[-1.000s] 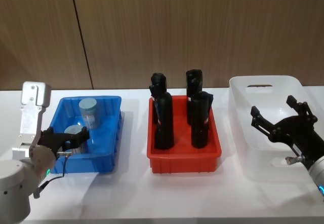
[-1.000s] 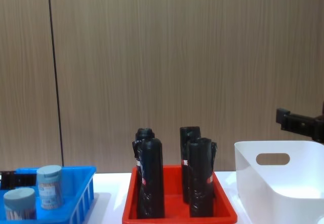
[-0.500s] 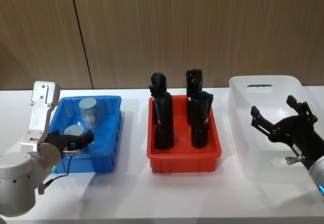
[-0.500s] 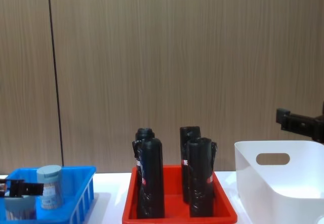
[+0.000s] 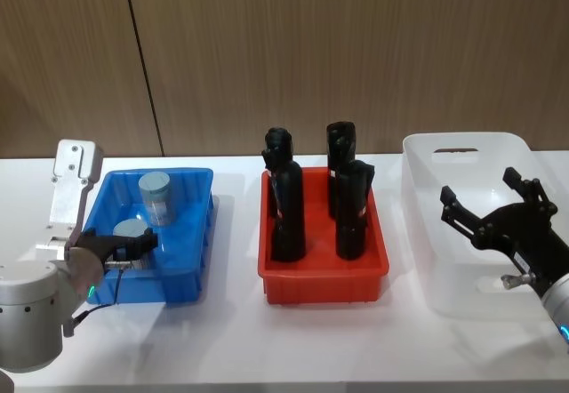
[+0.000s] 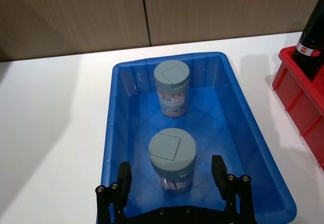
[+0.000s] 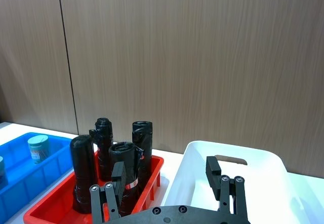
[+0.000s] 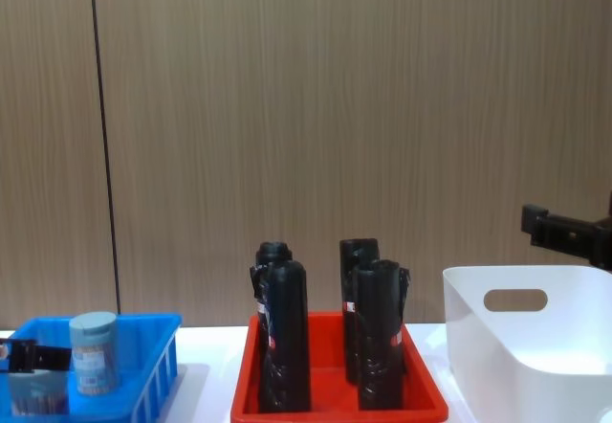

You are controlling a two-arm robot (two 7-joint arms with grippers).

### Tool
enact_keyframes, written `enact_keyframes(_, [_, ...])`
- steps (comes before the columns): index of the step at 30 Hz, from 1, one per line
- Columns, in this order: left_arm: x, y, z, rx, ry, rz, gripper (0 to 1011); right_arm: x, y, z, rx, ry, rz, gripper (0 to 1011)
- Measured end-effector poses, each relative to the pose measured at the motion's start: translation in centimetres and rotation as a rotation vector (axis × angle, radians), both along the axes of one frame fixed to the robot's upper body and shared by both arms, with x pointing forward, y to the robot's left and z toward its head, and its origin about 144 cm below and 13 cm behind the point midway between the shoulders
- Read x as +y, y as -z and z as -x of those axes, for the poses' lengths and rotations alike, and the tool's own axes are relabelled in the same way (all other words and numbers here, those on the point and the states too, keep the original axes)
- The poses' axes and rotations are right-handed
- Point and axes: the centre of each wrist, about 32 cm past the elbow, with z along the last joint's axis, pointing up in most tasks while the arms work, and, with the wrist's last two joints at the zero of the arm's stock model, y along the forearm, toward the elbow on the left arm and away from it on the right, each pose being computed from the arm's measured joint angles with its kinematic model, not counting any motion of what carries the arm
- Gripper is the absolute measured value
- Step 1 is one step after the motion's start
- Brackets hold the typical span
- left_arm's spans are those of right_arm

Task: Pick the cotton swabs from the blue box and place them into the white box.

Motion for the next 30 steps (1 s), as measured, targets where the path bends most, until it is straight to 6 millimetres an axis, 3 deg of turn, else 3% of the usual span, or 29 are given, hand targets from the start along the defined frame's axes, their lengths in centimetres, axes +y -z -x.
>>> enact_keyframes(30, [1.2,0.9,-1.9,0.029,0.044,0.059,1003,0.0,0.0,0.0,0.000,0.000,0.000,1001])
